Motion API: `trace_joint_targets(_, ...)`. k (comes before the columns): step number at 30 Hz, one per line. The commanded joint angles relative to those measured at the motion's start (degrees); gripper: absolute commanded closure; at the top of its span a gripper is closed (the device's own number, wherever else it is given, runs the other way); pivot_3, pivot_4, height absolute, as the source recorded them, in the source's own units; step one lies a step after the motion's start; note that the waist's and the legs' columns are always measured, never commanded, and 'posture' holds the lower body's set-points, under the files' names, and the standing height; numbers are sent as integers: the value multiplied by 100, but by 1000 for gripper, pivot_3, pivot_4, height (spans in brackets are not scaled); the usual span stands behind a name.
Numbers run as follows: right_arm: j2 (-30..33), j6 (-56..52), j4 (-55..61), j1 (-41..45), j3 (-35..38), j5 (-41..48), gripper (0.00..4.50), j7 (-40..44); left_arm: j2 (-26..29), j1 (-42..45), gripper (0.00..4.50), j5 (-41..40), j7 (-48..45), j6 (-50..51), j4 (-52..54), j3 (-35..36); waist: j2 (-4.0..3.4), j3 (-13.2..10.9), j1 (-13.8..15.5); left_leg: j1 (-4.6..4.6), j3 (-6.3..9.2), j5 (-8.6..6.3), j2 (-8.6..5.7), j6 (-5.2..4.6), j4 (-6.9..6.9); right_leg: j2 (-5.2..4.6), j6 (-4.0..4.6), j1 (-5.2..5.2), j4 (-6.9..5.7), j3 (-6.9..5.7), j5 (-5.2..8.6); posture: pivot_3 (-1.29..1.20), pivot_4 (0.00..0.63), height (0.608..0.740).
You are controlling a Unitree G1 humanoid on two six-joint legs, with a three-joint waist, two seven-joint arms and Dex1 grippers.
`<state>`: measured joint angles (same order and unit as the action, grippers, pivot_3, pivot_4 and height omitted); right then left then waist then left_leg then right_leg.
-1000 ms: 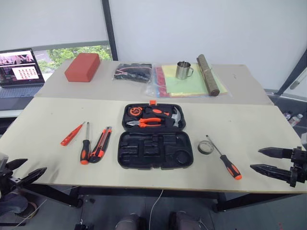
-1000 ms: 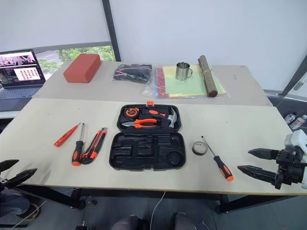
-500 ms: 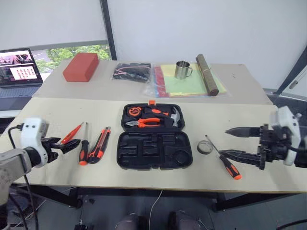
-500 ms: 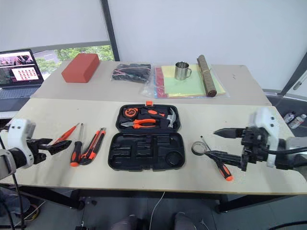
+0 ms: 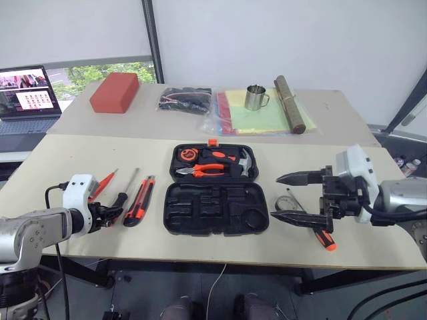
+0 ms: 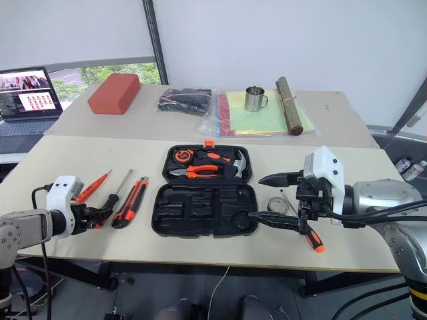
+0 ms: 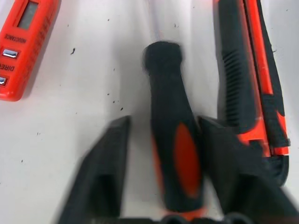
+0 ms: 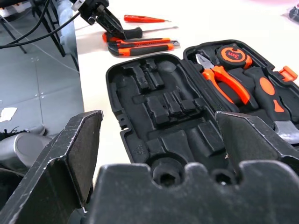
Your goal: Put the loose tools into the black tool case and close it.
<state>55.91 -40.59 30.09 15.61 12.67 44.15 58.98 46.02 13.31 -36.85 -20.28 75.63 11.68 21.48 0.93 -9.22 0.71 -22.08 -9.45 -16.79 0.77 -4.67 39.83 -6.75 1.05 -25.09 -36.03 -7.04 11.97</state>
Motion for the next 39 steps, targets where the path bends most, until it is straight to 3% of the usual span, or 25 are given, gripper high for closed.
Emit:
trace_joint_targets(1, 21, 230, -4, -97, 178, -82, 0, 45, 70, -114, 3558, 249, -43, -189, -188, -25, 0, 0, 0, 3, -1, 1, 0, 1, 0, -1, 1, 1, -3, 1, 0, 0, 150, 736)
trace_joint_targets(5, 18, 305, -40, -169, 175, -120, 0, 76, 252, 127, 3559, 349, -321, -657, -371, 27, 0, 0, 0, 6, 1, 6, 1, 12, -2, -3, 3, -1, -8, 1, 2, 0, 150, 736)
trace_joint_targets(8, 97, 170, -107, -225, 124, -77, 0, 156, 750, 374, 3559, 690, -1110, -1871, -492, -328, 21, -12, 1, -1, 3, 8, 4, 16, -2, -3, 5, -10, -9, -2, 2, 0, 150, 736)
trace_joint_targets(13, 184, 260, -112, -327, -34, -278, 0, 230, 1529, 1112, 3559, 1045, -3862, -4389, -429, -1397, 25, -15, 66, -34, 0, 8, -4, 18, 1, -27, 40, -39, 0, -20, -19, 0, 150, 736)
trace_joint_targets(17, 106, 308, -155, -223, -166, -462, 0, 103, 1154, 2203, 3559, 1665, -4948, -5353, -1132, -2601, 17, -13, 57, -31, -11, 8, -14, 17, -2, -30, 36, -32, 5, -20, -19, 0, 150, 736)
trace_joint_targets(23, -79, 221, 41, -226, -202, -571, 0, -274, -10, 3588, 3559, 2982, -5599, -6699, -2991, -4002, 21, -16, 16, -32, -21, 41, -4, -41, 13, 49, 31, -21, 1, -36, -16, 0, 150, 736)
trace_joint_targets(30, -259, 63, 322, -365, -54, -498, 0, -776, -825, 4223, 3559, 3637, -5756, -7308, -4412, -4364, 25, -18, -15, -39, -14, 44, 5, -51, 24, 33, 26, -27, -1, -19, -13, 0, 150, 736)
trace_joint_targets(36, -332, 59, 503, -583, 22, -491, 0, -1044, -1124, 4391, 3559, 3861, -5819, -7448, -4895, -4304, 25, -18, 5, -51, 0, 43, 6, -60, 48, 23, 8, -26, -6, -20, -5, 0, 150, 736)
trace_joint_targets(38, -340, 54, 545, -616, 39, -466, 0, -1088, -1166, 4407, 2546, 3713, -6048, -7456, -4834, -4213, 26, -18, 6, -55, 5, 42, 6, -66, 59, 20, 3, -24, -7, -20, -7, 0, 150, 736)
trace_joint_targets(39, -341, 51, 559, -627, 47, -452, 0, -1103, -1174, 4409, 2297, 3639, -6146, -7400, -4768, -4166, 25, -18, 6, -58, 7, 42, 6, -68, 62, 19, -2, -25, -7, -20, -9, 0, 150, 736)
